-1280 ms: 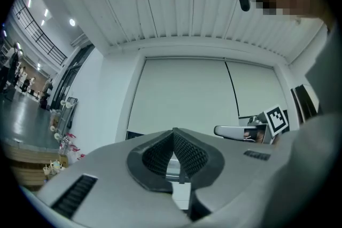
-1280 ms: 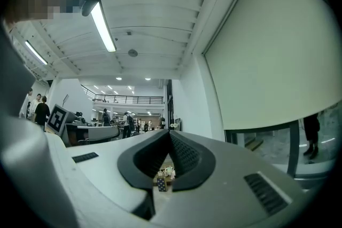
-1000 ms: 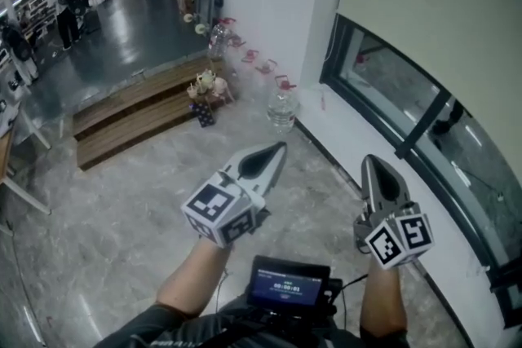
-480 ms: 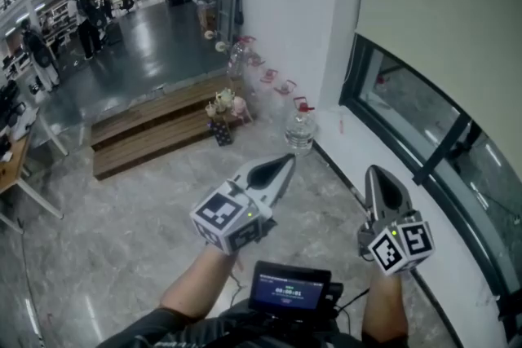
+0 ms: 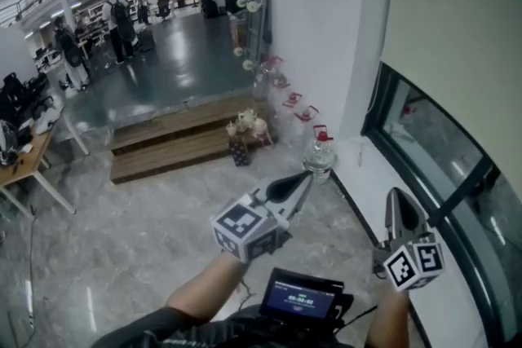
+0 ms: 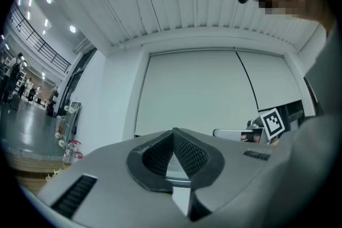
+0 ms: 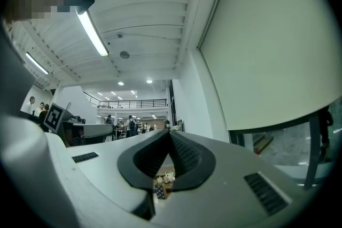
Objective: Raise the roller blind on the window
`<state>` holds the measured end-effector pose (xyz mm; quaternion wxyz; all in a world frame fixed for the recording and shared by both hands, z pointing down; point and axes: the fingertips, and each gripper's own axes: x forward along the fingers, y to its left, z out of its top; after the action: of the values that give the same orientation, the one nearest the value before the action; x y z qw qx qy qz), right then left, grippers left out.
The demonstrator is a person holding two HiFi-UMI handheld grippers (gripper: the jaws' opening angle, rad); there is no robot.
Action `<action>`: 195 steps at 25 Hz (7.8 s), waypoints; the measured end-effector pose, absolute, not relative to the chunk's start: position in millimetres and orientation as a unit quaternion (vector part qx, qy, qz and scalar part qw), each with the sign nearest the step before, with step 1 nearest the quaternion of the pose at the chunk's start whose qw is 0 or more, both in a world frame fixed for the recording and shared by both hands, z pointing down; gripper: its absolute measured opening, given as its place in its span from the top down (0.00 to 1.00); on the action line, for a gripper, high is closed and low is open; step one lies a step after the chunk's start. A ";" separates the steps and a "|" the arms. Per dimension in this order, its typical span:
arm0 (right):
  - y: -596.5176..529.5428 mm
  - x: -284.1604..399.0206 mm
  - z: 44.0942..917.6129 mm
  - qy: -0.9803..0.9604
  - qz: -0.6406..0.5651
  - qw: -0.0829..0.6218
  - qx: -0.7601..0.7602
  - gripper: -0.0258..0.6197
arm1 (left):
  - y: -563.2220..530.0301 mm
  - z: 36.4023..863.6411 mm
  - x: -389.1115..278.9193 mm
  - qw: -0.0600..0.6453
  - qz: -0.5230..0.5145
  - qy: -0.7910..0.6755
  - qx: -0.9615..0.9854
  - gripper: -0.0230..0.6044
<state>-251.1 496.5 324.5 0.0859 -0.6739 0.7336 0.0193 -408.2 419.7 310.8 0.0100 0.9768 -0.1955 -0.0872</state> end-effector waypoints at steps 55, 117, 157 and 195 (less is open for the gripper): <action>169.7 -75.3 334.9 0.723 0.004 0.063 -0.688 0.95 | 86.9 336.4 -225.5 0.042 -0.068 -0.161 0.984 0.97; -170.8 204.0 332.8 0.768 -0.005 0.098 -0.633 0.95 | -218.8 320.9 69.5 0.023 -0.060 -0.191 0.979 0.97; -353.8 261.3 256.3 0.772 0.043 0.010 -0.634 0.78 | -270.7 290.7 146.8 0.009 -0.040 -0.142 0.989 0.96; -219.3 182.6 285.9 0.841 0.010 0.019 -0.540 0.96 | -222.0 230.0 201.0 -0.003 -0.089 0.016 0.996 0.95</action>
<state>182.6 -219.3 285.9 0.0192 -0.5403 0.8412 0.0097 201.0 -222.0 230.0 -0.0030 0.9959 0.0159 -0.0889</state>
